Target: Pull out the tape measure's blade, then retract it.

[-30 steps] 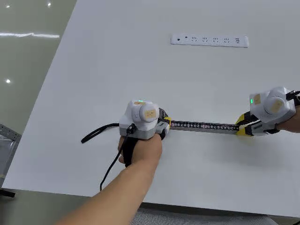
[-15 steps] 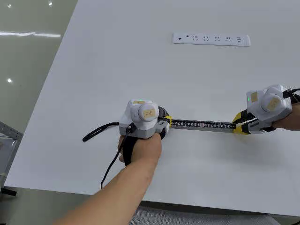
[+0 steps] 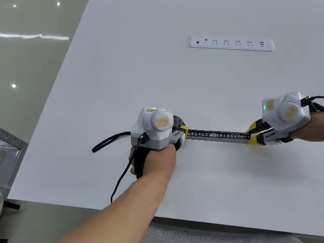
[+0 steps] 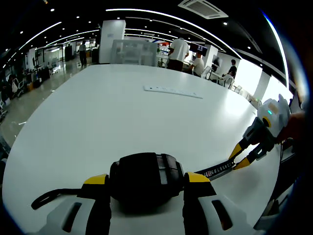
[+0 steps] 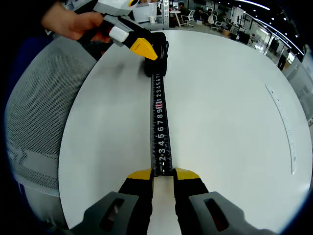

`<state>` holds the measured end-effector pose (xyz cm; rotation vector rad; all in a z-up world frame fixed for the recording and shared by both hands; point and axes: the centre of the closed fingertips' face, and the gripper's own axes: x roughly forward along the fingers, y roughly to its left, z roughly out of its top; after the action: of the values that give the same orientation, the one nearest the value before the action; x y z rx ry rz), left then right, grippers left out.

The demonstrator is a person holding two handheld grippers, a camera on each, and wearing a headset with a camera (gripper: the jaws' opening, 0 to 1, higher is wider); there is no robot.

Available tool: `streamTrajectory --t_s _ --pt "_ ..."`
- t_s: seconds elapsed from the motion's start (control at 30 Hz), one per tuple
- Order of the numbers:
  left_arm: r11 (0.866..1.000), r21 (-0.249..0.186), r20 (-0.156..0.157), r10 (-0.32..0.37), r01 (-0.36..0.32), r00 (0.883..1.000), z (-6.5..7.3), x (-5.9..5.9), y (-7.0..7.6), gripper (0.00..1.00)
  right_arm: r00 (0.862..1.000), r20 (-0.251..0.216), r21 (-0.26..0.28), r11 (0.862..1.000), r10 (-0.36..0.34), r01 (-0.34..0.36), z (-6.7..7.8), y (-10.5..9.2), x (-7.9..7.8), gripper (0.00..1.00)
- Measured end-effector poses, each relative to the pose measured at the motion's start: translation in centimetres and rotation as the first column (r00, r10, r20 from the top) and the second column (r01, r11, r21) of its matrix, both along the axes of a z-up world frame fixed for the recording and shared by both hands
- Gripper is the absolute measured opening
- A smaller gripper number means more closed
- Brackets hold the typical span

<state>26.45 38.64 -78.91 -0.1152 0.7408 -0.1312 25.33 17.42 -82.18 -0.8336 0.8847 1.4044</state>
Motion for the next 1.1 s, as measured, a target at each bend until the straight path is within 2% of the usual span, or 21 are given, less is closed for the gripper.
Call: streamTrajectory --t_s 1.1 --pt "1.0 -0.018 -0.002 0.001 -0.002 1.0 0.0 0.0 0.1 0.55 1.0 -0.01 0.042 0.999 0.02 -0.02 0.0 4.2 0.1 0.12"
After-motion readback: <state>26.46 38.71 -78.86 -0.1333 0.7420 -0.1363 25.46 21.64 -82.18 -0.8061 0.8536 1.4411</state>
